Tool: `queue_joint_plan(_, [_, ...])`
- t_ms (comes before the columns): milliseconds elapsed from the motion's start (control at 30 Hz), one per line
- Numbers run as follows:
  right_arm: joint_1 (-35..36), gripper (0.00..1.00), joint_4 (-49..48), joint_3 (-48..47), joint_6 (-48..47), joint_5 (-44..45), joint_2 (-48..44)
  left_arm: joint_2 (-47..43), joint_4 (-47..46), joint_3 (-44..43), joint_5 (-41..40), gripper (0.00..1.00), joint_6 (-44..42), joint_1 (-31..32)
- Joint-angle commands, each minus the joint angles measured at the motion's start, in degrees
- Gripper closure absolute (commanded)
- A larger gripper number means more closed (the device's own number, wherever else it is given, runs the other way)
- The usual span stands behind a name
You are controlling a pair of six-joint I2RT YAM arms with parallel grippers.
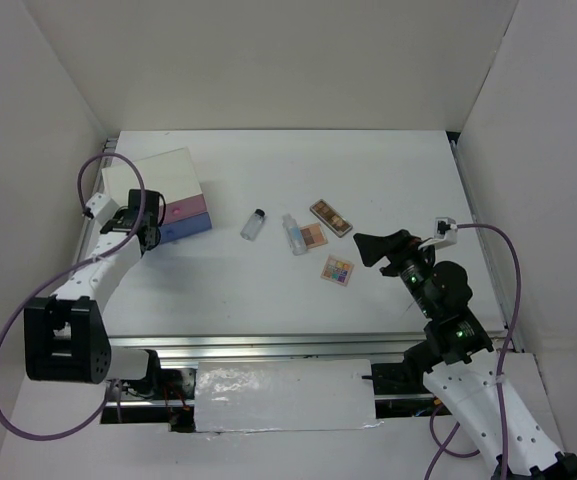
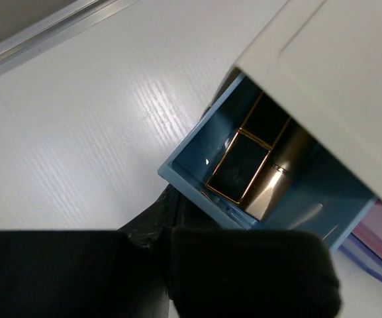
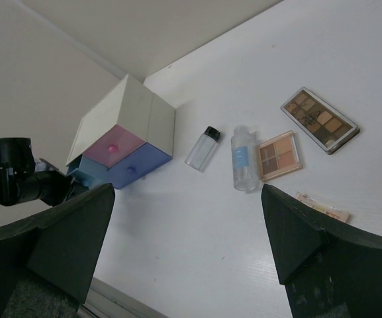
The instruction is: Organize the makeup
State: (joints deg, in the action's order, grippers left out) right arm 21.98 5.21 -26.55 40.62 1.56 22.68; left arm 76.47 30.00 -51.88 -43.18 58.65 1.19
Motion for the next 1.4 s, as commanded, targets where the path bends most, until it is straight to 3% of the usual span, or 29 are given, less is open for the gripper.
queue_joint_plan(0, [0.08,0.0,-3.37,0.79,-0.54,-0.68,0.61,3.85,-4.86,-4.01,-2.35,0.9,-3.02,-0.31])
queue_joint_plan(333, [0.0,0.0,-4.77,1.14,-0.37,-2.0,2.46,13.62,-4.86,-13.16,-6.74,0.88,-4.51,-1.02])
queue_joint_plan(800, [0.08,0.0,-5.04,1.32,-0.37,-3.15,3.16,21.79,-10.75,-23.7,-8.42,0.82,-17.43,-1.02])
queue_joint_plan(933, [0.0,0.0,-5.04,1.5,-0.37,-3.49,3.86,22.76,-9.53,-25.64,-6.83,0.83,-17.0,-1.02])
queue_joint_plan(1033, [0.08,0.0,-5.04,1.41,-0.19,-3.76,4.65,19.09,-3.31,-24.25,-6.05,0.83,-10.61,-0.23])
queue_joint_plan(1100, [0.08,0.0,-5.04,1.23,-0.37,-3.93,5.1,12.53,-2.23,-21.0,-4.99,0.77,-7.34,1.43])
queue_joint_plan(1167, [0.08,0.0,-5.04,1.41,-0.37,-4.02,5.27,3.66,-6.78,-13.01,-0.09,0.59,-5.66,2.23])
queue_joint_plan(1200, [0.08,0.0,-5.04,1.41,-0.37,-4.11,5.27,0.99,-8.88,-6.98,2.46,0.46,-5.39,2.32])
queue_joint_plan(1233, [0.08,0.0,-6.6,1.5,-0.28,-4.2,5.27,-1.82,-15.0,-3.96,7.79,0.37,-6.0,2.41])
queue_joint_plan(1300, [0.17,0.0,-6.62,1.41,-0.37,-4.29,5.45,-7.2,-18.21,2.01,13.01,0.21,-6.18,2.59])
queue_joint_plan(1367, [0.08,0.0,-6.53,1.23,-0.54,-4.46,5.27,-9.48,-22.77,4.41,20.39,0.12,-6.1,2.85])
